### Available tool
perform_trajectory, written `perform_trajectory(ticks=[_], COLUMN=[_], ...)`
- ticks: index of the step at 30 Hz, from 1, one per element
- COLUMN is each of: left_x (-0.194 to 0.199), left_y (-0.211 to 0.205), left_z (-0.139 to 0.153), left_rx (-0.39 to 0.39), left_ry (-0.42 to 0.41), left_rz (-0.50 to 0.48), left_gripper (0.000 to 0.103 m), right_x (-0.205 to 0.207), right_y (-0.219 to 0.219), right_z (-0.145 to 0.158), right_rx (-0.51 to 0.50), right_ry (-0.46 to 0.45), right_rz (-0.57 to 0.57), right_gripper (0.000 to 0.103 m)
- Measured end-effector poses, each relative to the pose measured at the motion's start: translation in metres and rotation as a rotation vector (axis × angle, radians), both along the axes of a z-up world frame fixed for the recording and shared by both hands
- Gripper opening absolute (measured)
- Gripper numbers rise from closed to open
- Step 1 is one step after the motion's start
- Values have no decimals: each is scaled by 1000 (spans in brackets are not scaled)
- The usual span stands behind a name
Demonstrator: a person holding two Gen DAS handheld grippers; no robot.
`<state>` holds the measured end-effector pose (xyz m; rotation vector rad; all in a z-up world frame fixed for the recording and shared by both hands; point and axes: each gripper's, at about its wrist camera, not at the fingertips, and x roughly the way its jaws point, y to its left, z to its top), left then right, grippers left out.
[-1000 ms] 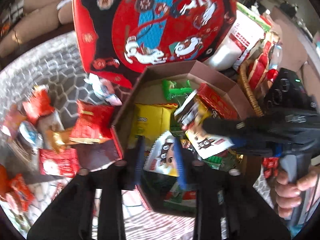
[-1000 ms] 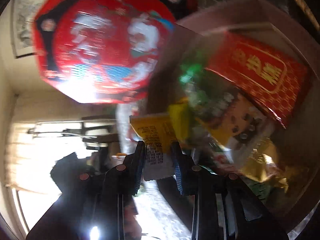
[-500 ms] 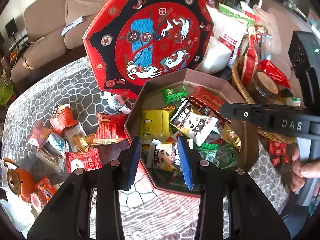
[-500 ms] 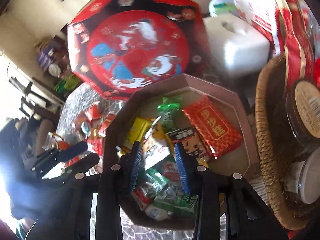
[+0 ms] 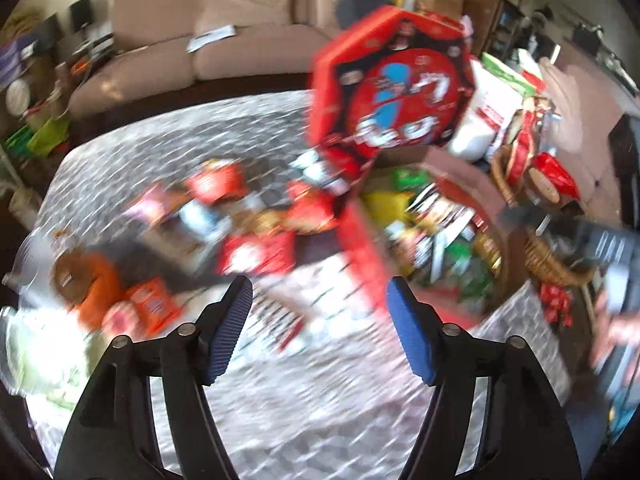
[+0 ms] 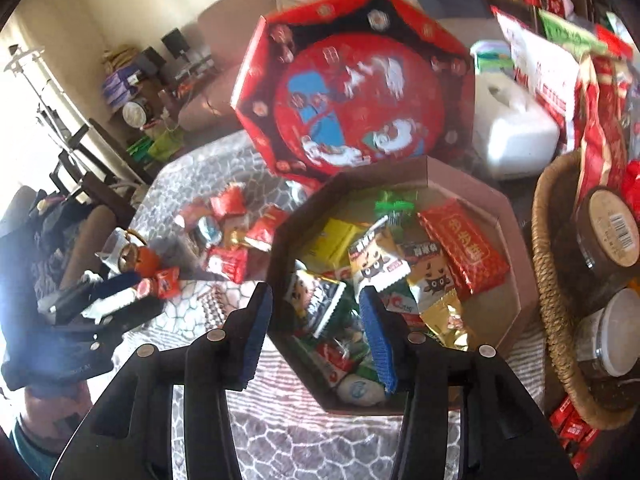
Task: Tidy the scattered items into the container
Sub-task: 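Move both grippers back to the table and grasp checkered packet with right gripper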
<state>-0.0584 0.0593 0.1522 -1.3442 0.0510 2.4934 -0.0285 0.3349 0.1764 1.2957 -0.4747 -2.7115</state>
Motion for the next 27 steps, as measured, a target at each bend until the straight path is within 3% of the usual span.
perform_trajectory(ticks=[4,9,14,20,24,27], left_x=[24,34,36,31,21,8], left_y=[-72,-136,-154,-168,-169,-164], left_z=[-21,-56,-77,-90,-93,-91], left_rx=[32,99,101,132,132,77], left_ry=[-31,-87,-82,-84,-71,-45], left_rz=[117,254,271,282,291,300], left_gripper=[69,69,69,69,69,70], right_x=[5,-9,-36,-68,-81,-87], right_y=[-20,-75,-149,-214,-223,-220], right_z=[20,3,-53,-120,-147,-156], right_rx=[56,70,91,284,322,312], right_ry=[56,40,-6,-54,-88,-98], right_rz=[52,170,311,428,448,450], right_gripper=[48,51,52,55,55,54])
